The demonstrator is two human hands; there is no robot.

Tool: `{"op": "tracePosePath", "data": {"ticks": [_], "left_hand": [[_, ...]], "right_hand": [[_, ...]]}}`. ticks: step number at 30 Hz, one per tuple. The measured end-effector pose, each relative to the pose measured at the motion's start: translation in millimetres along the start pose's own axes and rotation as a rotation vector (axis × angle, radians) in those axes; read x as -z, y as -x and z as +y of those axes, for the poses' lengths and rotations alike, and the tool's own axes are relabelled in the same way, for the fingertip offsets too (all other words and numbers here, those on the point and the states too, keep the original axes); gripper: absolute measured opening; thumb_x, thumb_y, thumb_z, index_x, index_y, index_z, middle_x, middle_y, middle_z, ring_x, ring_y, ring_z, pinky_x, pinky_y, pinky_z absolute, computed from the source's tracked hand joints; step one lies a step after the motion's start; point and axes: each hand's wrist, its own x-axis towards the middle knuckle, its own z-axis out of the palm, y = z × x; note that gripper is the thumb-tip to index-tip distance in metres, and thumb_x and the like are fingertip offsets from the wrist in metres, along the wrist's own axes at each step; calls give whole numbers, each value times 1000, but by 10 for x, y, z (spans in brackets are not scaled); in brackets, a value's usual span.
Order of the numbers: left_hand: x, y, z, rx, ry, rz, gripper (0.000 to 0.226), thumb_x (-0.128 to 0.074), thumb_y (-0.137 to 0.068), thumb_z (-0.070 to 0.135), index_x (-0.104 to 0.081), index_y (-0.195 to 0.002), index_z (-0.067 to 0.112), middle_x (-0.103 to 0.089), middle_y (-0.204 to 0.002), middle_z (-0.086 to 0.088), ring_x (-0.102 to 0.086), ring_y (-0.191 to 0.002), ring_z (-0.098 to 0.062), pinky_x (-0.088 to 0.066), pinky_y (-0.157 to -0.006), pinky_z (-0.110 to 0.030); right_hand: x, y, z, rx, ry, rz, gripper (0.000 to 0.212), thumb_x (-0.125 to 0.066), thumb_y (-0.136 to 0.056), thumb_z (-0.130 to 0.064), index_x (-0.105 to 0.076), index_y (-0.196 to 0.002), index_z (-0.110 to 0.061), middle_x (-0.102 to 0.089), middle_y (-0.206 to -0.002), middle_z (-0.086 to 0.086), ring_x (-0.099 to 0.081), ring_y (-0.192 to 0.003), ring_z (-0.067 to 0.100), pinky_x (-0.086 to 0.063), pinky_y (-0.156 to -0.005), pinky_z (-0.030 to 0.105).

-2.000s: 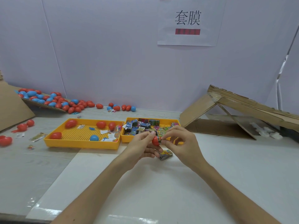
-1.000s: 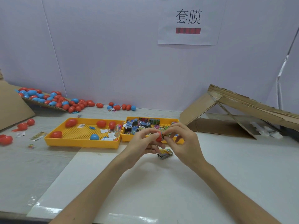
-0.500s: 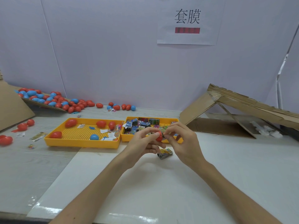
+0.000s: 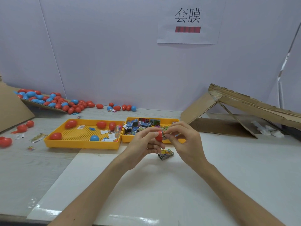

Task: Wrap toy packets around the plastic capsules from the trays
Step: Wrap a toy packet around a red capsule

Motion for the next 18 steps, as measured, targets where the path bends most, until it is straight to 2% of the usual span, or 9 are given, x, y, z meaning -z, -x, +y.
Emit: {"op": "tracePosePath", "data": {"ticks": [6, 12, 18], "left_hand": [[-4, -3, 0, 2, -6, 13, 16, -50, -104, 15, -61, -114, 10, -71, -77, -17, -63, -63, -21, -56, -65, -28], [-5, -10, 0, -11, -28, 37, 15, -52, -103, 14, -61, -114, 8, -71, -77, -18, -62, -61, -21, -56, -64, -28], [-19, -29, -23, -18, -72, 69, 12, -54, -103, 15, -60, -109, 6, -71, -77, -20, -62, -59, -22, -55, -64, -29]], "right_hand": [[10, 0, 6, 0, 2, -2, 11, -77, -85, -4, -75, -90, -13, -66, -95, 0, -63, -93, 9, -49, -70, 14], [1, -7, 12, -7, 20, -35, 10, -76, -86, -2, -74, -88, -12, -63, -97, 0, -62, -90, 13, -49, -67, 19], [-12, 3, 10, -15, 12, -67, 9, -74, -86, -3, -71, -86, -12, -59, -98, -3, -60, -80, 14, -45, -63, 18]]}}
